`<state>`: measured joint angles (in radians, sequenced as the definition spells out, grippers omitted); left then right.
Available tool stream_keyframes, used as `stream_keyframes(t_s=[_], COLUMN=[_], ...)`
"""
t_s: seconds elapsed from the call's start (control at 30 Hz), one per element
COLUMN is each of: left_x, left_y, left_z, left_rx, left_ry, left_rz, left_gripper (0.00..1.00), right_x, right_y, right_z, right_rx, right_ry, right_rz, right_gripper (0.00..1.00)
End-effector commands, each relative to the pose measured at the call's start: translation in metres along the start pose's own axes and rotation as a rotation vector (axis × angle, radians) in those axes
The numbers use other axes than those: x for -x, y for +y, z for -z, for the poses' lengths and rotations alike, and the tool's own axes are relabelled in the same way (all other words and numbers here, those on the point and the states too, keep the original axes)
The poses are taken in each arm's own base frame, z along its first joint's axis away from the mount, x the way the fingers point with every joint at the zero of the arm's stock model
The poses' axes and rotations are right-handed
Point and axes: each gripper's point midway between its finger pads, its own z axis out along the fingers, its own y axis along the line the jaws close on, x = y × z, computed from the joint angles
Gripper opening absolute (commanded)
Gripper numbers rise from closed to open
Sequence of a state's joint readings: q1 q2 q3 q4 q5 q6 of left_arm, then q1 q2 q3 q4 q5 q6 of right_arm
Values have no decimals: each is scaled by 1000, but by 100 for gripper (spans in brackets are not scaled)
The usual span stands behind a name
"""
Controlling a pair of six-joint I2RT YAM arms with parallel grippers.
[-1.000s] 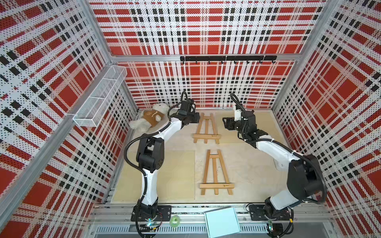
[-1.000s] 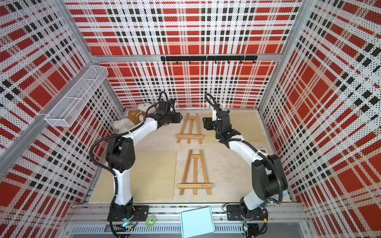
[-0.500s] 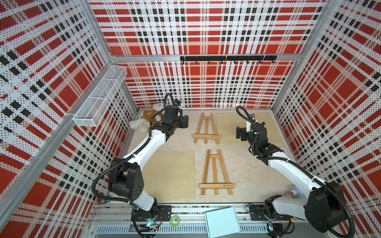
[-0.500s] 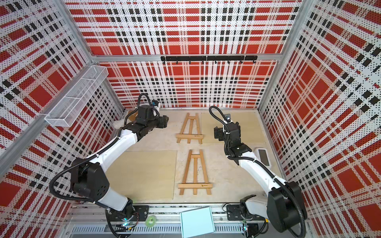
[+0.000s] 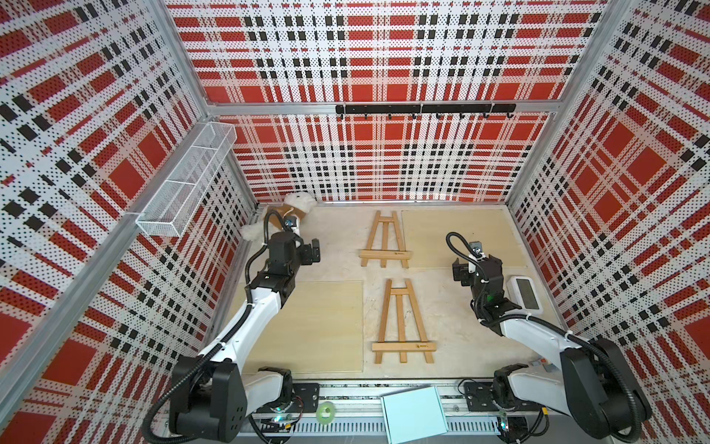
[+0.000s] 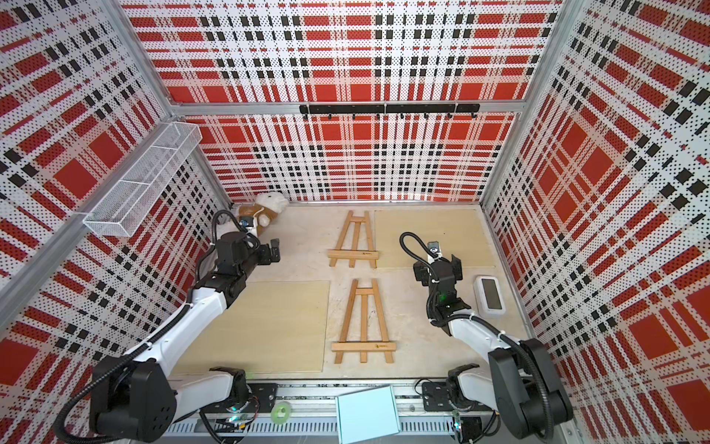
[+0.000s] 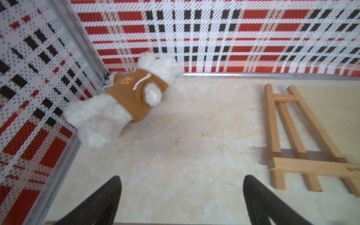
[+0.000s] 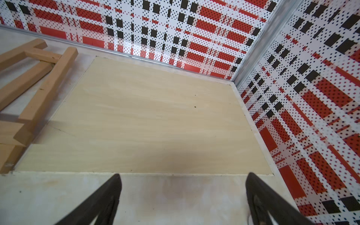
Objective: Disassemble the easel
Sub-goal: Reset both arms
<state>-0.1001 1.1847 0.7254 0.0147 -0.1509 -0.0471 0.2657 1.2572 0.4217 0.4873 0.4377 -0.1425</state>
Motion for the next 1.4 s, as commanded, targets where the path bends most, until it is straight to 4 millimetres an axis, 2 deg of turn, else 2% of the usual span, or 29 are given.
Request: stream_keyframes(t_s=[0.0,0.07,0.17,0.27,0.37,0.5,0.7,0.77,0.87,1.03,1.37], left_x=[-14,-34,-51,-65,-62,-52,-64,-70,-66,-65,-64], left_y=[28,36,35,38,37,34,32,25,15,21,19], left_z=[-2,-4,-8,-12,-10,-5,-8,-15,-26,-50,-49], left_rx=[100,124,105,124,115,100,97,85,80,127,131], left_ry=[-79,-65,-67,-91,-166,-289,-377,-375,-336,-214,-220], left_rz=[11,28,42,65,74,69,52,28,-12,-9,-16], left_gripper=[99,99,99,99,99,99,99,99,99,99,99], right_x=[16,8,-2,0,1,-10,-18,-17,-18,-20,-26], right_y=[-13,-11,-9,-8,-11,-16,-13,-13,-10,-13,-27], right_z=[-10,-15,-20,-20,-18,-14,-14,-15,-20,-32,-47], right_rx=[-59,-44,-51,-48,-40,-39,-20,-23,-15,-11,-40], right_ry=[-95,-87,-80,-112,-177,-241,-253,-259,-234,-175,-92], right_rz=[-69,-101,-94,-64,-72,-121,-122,-114,-108,-122,-185], right_gripper=[100,100,100,100,100,100,100,100,100,100,100])
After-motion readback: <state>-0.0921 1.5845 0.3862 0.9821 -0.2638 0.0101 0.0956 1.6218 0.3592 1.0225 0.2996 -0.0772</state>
